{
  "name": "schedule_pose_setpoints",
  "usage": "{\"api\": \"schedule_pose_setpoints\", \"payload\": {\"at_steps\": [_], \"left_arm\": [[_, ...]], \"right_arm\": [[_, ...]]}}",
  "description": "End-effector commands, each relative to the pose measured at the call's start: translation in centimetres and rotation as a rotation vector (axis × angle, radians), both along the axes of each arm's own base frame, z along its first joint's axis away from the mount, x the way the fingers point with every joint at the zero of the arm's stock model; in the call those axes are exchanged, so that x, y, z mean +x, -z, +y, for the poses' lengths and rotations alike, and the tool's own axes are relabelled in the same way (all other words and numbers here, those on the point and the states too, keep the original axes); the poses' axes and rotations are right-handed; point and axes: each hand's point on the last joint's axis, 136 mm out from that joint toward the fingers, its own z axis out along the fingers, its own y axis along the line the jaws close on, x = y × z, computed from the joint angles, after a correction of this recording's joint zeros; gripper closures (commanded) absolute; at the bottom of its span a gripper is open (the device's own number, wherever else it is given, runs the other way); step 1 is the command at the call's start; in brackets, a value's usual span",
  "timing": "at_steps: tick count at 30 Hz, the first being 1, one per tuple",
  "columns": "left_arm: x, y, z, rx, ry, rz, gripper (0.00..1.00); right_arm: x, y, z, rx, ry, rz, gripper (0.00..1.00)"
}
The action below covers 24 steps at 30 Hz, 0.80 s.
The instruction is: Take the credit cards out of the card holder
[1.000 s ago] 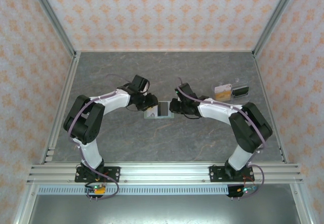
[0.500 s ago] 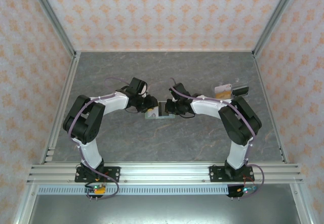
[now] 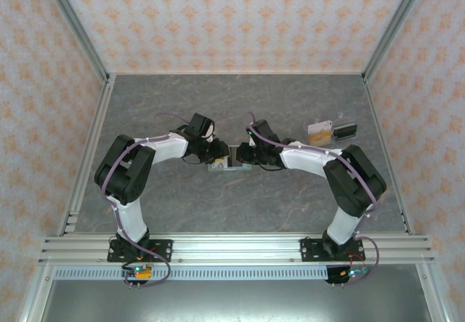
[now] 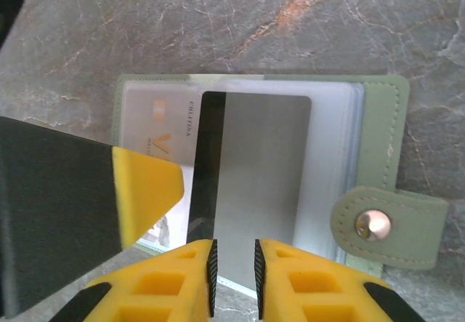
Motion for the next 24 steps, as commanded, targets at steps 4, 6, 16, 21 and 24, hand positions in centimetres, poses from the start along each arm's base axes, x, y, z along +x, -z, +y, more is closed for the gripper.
{"api": "schedule_pose_setpoints", "payload": {"at_steps": [4, 6, 16, 21, 24], "left_arm": [[0.6, -0.4, -0.8, -0.028, 0.007, -0.007, 0.7], [0.5, -0.2, -0.9, -0.03, 0.011, -0.001, 0.7], [0.5, -0.1, -1.2, -0.041, 0.025, 0.009, 0.69], [0.6, -0.2, -1.5, -0.058, 0.036, 0.009, 0.69], [0.6, -0.2, -1.8, -0.068, 0.044, 0.007, 0.71]], "right_arm": [[0.5, 0.7, 0.2, -0.072, 0.001, 0.011, 0.77], [0.8, 1.3, -0.4, -0.114, 0.02, 0.022, 0.77], [0.8, 3.4, -0.9, -0.198, 0.027, 0.089, 0.74], [0.5, 4.2, -0.5, -0.199, 0.01, 0.131, 0.74], [0.4, 4.6, -0.4, -0.197, 0.008, 0.148, 0.74]]}}
